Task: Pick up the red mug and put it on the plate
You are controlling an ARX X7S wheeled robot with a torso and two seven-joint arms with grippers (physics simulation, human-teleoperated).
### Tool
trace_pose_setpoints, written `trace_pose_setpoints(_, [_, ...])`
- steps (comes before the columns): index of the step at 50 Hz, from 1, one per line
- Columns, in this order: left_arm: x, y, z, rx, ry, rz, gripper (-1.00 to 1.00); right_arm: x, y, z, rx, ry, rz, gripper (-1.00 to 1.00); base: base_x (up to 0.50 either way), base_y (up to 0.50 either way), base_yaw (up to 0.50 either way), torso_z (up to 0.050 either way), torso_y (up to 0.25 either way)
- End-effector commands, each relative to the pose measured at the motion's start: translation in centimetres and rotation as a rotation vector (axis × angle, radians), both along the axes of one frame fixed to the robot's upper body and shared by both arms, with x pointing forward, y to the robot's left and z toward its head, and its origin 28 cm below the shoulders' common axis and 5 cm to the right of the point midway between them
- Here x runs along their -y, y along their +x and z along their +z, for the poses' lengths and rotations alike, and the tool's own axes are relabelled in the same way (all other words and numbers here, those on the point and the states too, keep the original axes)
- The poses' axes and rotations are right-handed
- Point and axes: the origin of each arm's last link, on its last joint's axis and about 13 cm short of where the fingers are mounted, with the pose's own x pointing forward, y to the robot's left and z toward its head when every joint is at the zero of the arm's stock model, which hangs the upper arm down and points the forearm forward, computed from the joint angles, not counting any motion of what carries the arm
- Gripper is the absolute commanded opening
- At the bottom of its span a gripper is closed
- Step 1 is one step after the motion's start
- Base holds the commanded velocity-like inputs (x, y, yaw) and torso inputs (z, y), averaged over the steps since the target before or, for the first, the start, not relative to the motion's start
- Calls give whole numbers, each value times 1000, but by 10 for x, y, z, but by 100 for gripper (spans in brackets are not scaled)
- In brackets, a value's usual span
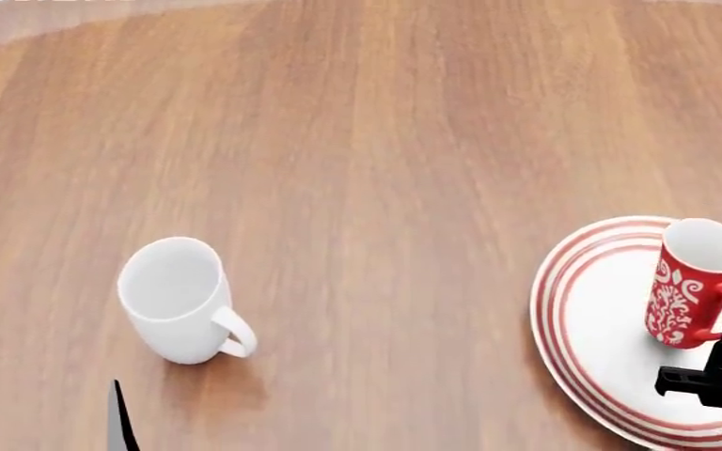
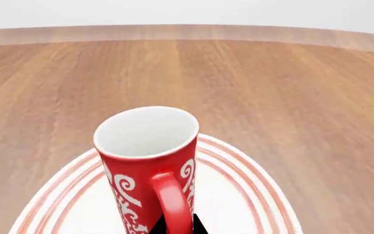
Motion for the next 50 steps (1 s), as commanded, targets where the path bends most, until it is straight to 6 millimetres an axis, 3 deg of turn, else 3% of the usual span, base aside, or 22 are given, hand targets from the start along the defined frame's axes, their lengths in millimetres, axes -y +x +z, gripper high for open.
trace_pose_setpoints(1, [0,0,0,1,-6,3,100,1,1,2,17,9,-10,-100,0,0,0,16,-64])
trace_pose_setpoints(50, [0,0,0,2,-11,-3,100,-3,-4,-9,-17,8,5,-100,0,0,0,1,-2])
